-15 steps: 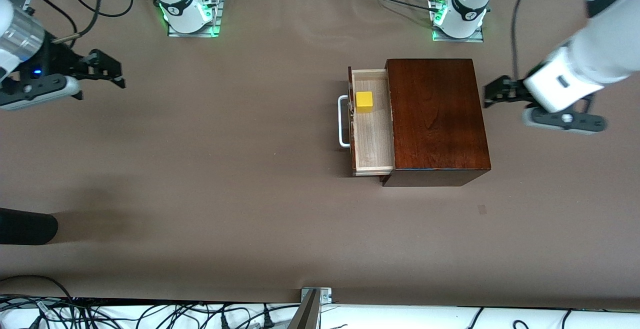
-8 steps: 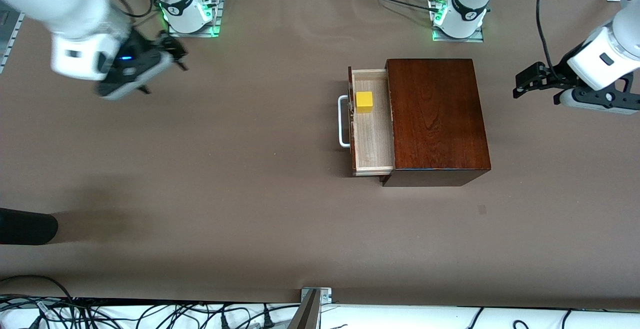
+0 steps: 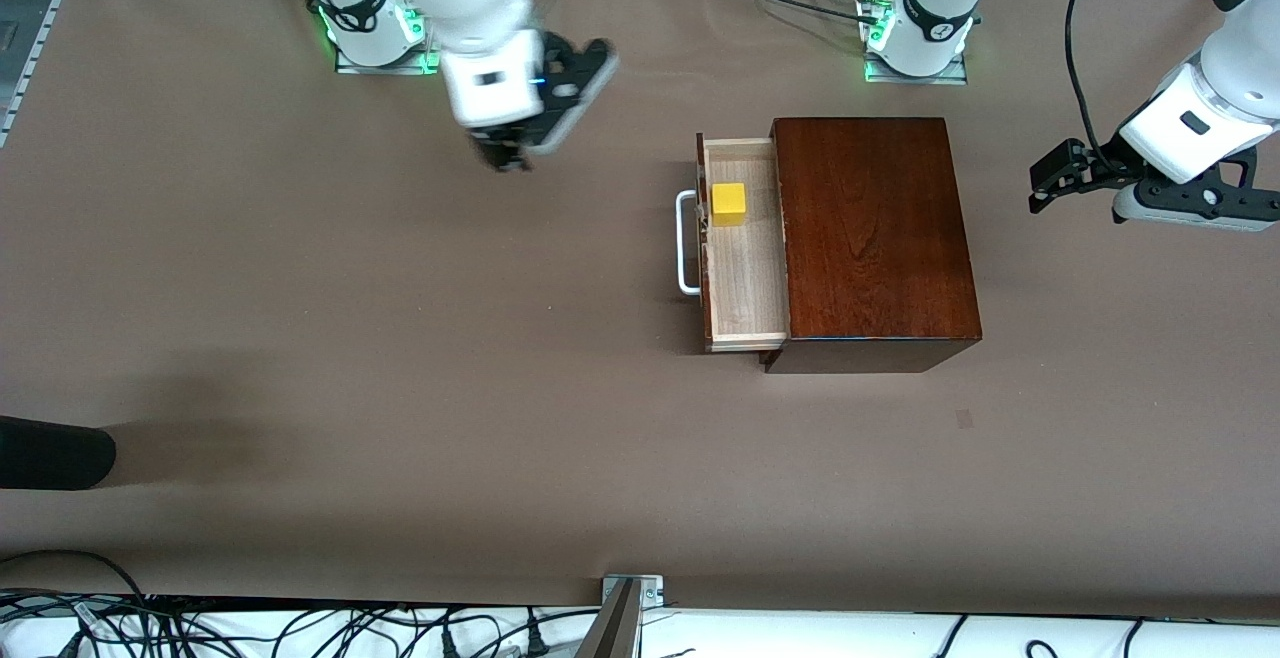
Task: Open drawer, take yellow block, close drawer
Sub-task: 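Move the right gripper over the yellow cube in the drawer, then lower the right gripper and grasp the yellow cube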
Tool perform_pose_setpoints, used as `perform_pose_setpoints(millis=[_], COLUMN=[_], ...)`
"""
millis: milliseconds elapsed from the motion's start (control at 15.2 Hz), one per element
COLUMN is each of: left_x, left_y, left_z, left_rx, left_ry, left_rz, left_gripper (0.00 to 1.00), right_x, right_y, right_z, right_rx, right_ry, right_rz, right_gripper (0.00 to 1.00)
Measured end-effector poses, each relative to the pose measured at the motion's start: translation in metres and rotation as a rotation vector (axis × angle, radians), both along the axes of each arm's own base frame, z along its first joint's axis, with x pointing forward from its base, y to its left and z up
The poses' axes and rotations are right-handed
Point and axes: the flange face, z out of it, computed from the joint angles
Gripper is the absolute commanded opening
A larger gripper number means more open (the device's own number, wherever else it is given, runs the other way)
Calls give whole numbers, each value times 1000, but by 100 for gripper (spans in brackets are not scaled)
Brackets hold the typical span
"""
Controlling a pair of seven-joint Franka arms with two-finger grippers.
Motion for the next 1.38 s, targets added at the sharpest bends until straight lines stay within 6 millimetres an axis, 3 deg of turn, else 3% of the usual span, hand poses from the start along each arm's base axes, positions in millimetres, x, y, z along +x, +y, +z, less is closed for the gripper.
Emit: perform_pose_setpoints(millis=[394, 723, 854, 1117, 1380], left_x=[-1, -3, -3, -3, -3], left_y=[-4, -14, -19, -20, -20], left_z=[2, 7, 11, 13, 14], left_rx=[7, 8, 8, 8, 8], left_ry=[3, 8, 2, 2, 1], left_rz=[-10, -28, -36, -39, -40], left_gripper=[100, 100, 100, 100, 100], right_x=[-8, -65, -78, -75, -69], right_y=[76, 150, 172, 198, 208], right_z=[-32, -65, -80, -128, -169], right_rx=[13, -44, -43, -40, -61], right_ry=[-40, -74, -92, -110, -128], right_rz=[316, 487, 523, 549, 594], right_gripper=[100, 100, 100, 100, 100])
